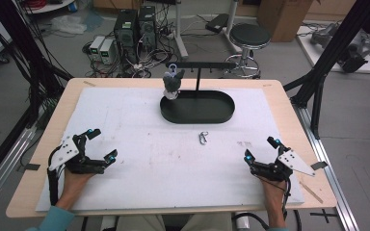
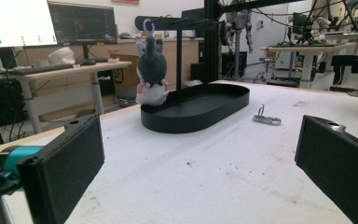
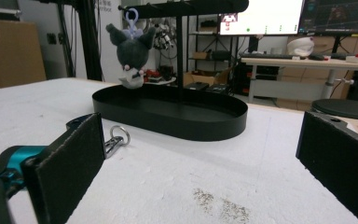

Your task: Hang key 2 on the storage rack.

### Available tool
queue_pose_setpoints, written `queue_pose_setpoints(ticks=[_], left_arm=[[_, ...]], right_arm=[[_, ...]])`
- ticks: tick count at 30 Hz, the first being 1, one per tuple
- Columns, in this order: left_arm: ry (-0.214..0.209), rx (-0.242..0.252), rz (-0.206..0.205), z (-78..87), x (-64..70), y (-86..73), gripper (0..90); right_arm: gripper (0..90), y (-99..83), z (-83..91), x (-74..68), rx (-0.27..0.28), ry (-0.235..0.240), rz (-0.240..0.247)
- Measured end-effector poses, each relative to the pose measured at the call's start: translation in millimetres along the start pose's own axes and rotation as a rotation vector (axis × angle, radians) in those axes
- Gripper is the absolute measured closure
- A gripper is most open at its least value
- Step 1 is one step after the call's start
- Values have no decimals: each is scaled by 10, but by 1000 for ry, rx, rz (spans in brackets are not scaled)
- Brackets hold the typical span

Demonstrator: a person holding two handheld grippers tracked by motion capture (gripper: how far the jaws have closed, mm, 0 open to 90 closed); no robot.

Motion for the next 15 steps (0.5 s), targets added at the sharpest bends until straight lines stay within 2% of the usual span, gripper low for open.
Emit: queue_pose_setpoints(ticks=[3,6,9,11,15], left_arm=[[-3,2,2,1,10,-15,17],[-6,1,8,-7,12,-26,17],[0,6,17,6,10,-37,17],[6,14,23,20,16,-44,17],[15,20,21,39,11,-62,17]], right_arm=[[7,59,-15,-17,-20,30,9],[6,195,-35,-33,-24,79,7],[7,342,-77,-39,-41,104,39],[6,417,-116,-49,-71,123,46],[7,544,-230,-78,-130,176,101]])
Point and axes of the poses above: each handheld gripper's, and its own axes: z roughly backward along the jaws, y roughly out of its top, x roughly to its right, the point moved 5 cm from there along -z, roughly forward along the jaws, and after that the axes turned 3 degrees about -z, right-handed, at the moved point
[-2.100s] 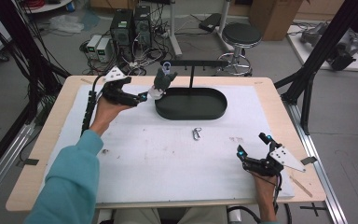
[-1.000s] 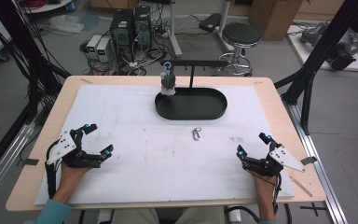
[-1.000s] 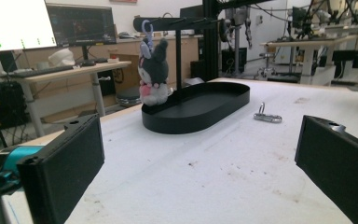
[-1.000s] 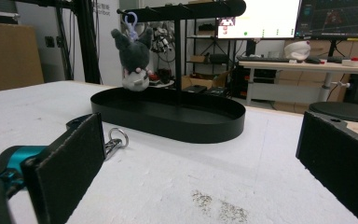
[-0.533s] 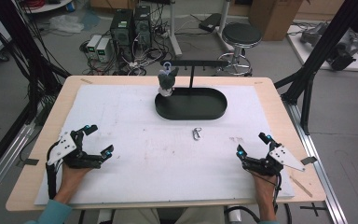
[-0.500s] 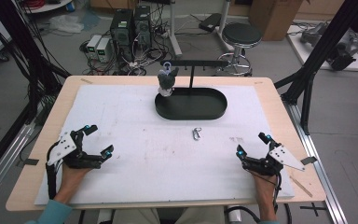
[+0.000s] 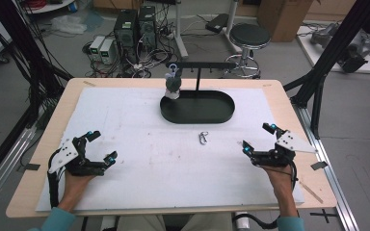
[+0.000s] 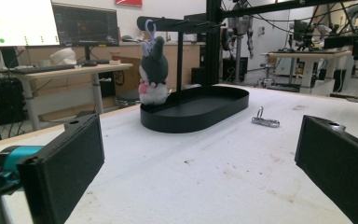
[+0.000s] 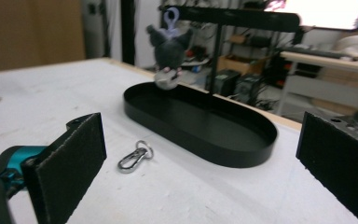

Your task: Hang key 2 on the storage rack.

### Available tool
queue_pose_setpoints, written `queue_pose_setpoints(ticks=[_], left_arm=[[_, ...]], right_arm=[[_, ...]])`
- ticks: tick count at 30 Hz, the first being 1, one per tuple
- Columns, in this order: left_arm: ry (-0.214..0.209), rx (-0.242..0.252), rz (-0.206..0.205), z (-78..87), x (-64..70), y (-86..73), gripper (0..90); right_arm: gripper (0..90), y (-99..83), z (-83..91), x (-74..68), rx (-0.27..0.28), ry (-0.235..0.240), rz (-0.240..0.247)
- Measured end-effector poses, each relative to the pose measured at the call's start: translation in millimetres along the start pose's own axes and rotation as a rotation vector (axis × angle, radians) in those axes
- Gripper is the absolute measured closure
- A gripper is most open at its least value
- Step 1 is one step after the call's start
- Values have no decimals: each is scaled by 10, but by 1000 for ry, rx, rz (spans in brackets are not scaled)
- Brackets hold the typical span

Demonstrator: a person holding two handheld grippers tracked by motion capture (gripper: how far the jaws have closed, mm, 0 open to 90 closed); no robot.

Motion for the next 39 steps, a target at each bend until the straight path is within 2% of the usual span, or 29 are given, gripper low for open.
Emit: queue_pose_setpoints(ticks=[2,5,9,13,16,21,30,33,39], left_arm=[[7,-2,0,4,-10,-10,17],[8,0,1,-1,-8,-13,17],[6,4,-5,0,-4,-13,17],[7,1,-4,-2,-2,-22,17],[10,1,-4,2,-10,-23,17],[14,-2,-3,0,-7,-26,17],[12,-6,-4,-3,-7,-30,17],[13,-9,-7,-2,-9,-31,17],[15,-5,1,-4,-12,-31,17]], right_arm=[[7,58,-52,15,-30,15,36],[7,117,-143,25,-80,86,17],[7,143,-280,19,-147,164,39],[7,159,-406,35,-199,193,66],[7,183,-458,44,-206,213,71],[7,237,-577,80,-283,279,85],[7,396,-792,118,-324,325,122],[7,433,-862,98,-345,349,133],[7,492,-1018,14,-400,402,188]])
Point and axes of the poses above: each handheld gripper's, and its own axes: z roughly backward along the jaws, y roughly out of its top, x roughly to its right, the point moved 5 cm from there along -z, roughly forward along the jaws, and after that the axes turned 3 degrees about -z, right-handed, at the moved point
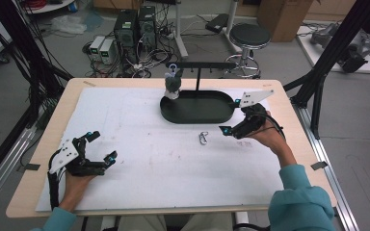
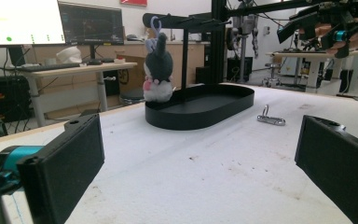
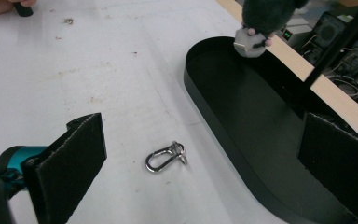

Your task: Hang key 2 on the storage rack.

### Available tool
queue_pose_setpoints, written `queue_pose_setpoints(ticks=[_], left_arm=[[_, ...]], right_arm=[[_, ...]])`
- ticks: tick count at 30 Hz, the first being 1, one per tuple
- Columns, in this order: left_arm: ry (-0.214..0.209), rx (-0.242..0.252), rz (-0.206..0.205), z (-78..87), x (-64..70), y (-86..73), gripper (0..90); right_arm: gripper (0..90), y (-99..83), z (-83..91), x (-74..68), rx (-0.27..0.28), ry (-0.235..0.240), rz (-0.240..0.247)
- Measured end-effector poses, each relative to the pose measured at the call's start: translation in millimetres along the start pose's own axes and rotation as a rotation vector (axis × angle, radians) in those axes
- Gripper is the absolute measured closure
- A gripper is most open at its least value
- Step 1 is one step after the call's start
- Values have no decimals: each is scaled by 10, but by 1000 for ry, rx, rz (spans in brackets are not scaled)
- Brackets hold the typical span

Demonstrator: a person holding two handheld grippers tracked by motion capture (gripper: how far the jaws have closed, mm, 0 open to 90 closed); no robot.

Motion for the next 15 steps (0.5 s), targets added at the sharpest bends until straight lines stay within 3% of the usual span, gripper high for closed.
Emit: queue_pose_setpoints(ticks=[8,15], left_arm=[[0,-2,-2,1,1,-1,17],[-2,2,1,0,0,1,17]], right_arm=[[7,66,-227,2,-90,52,38],[8,-27,-446,-8,-185,75,68]])
Point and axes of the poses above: each handheld gripper's, and its own axes: z roughly backward along the jaws, y roughly out of its top, x roughly to its right, the point moved 5 cm from there along -z, roughly forward along the jaws, and after that the axes turned 3 degrees about -z, right-handed, at the moved point
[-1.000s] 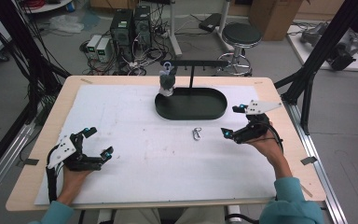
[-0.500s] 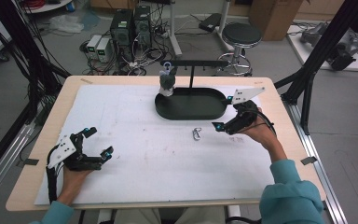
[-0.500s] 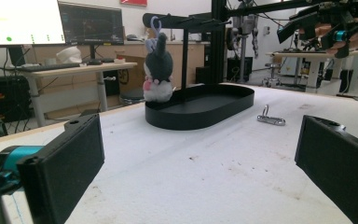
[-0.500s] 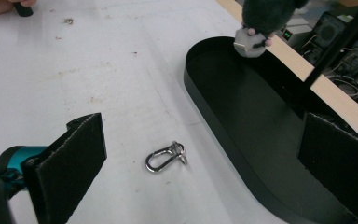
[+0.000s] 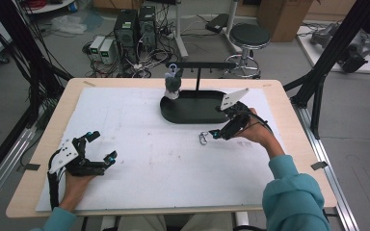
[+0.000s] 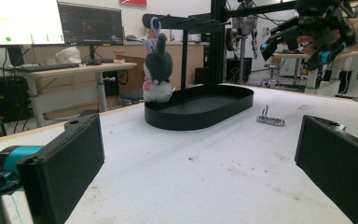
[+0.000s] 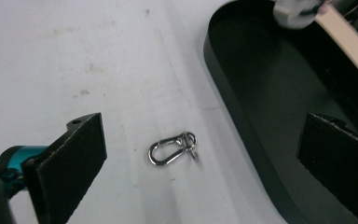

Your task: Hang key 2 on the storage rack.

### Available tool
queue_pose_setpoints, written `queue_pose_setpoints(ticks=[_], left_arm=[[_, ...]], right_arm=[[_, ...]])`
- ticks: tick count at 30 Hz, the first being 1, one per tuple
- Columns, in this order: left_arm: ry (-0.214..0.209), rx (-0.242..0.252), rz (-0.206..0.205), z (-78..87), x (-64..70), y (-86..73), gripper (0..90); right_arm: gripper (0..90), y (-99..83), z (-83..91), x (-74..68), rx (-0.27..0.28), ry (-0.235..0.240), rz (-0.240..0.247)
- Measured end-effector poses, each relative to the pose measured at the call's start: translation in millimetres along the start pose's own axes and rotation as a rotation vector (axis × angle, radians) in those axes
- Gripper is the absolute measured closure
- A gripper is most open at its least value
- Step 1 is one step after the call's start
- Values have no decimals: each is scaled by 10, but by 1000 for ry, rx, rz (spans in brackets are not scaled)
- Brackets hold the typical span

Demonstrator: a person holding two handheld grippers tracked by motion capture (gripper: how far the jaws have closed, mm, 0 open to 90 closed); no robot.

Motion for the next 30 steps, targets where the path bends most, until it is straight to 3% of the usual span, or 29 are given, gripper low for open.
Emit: queue_pose_setpoints(ticks=[15,24,27,29,30], left_arm=[[0,0,0,0,-1,0,17],[2,-1,-1,0,-1,0,17],[4,-1,-1,-1,-1,0,17],[3,-2,-1,0,-2,-1,17],[3,-2,-1,0,-2,-1,17]], right_arm=[[16,-126,-360,39,-115,41,-11],[55,-166,-520,8,-173,50,24],[83,-198,-547,16,-197,61,19],[180,-210,-549,23,-208,72,16],[182,-211,-550,22,-207,77,14]])
Point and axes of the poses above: each handheld gripper's, and its own axes: z roughly backward along the jaws, y roughly out of its top, x roughly to its right, the point moved 5 cm from there along -z, roughly forward along the jaws, and after that the axes turned 3 degrees about -z, right-handed, at the moved point
